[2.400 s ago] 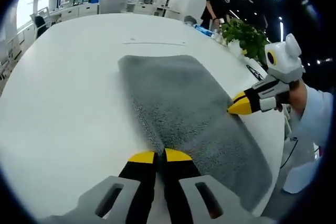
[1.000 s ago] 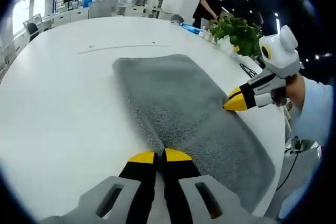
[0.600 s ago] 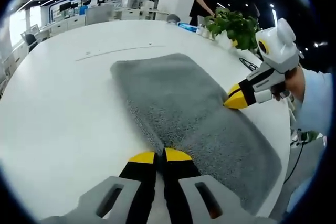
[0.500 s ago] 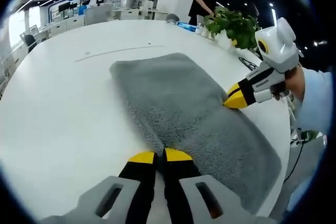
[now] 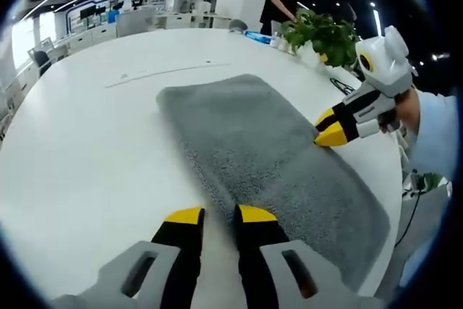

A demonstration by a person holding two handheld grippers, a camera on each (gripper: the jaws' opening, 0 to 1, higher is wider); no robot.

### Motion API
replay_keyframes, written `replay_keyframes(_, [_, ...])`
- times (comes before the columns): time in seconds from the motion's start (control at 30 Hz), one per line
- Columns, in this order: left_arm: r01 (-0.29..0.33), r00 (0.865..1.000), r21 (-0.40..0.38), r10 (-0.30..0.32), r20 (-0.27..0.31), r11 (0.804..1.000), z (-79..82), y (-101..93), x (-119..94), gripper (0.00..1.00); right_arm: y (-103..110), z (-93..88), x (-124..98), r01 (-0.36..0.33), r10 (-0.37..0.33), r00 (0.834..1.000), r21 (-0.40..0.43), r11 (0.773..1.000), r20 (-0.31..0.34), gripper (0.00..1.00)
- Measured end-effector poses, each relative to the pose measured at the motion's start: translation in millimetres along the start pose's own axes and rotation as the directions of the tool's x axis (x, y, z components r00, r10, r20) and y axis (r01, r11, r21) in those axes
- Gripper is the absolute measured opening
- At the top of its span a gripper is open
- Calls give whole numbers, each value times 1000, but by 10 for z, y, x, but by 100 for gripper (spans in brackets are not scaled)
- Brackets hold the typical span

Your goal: Fold the towel on the table until its edges align and the towel forms a compact rectangular stack.

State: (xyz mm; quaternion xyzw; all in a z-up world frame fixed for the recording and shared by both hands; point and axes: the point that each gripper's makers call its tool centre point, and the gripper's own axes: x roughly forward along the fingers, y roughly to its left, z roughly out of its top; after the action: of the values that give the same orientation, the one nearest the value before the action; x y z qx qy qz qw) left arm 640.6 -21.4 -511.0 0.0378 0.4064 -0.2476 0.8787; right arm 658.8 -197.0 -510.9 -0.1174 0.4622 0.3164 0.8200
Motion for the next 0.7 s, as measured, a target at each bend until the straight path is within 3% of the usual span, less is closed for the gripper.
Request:
replay_keyframes(0.43, [-23, 1000, 29, 23, -5, 999, -60, 147, -86, 21, -121, -64, -160, 24, -24, 1000, -15, 1000, 10, 13])
replay_keyframes(0.7, [-43, 999, 28, 43, 11, 999, -142, 249, -283, 20, 15, -46, -276, 3, 0, 999, -60, 998, 36, 13])
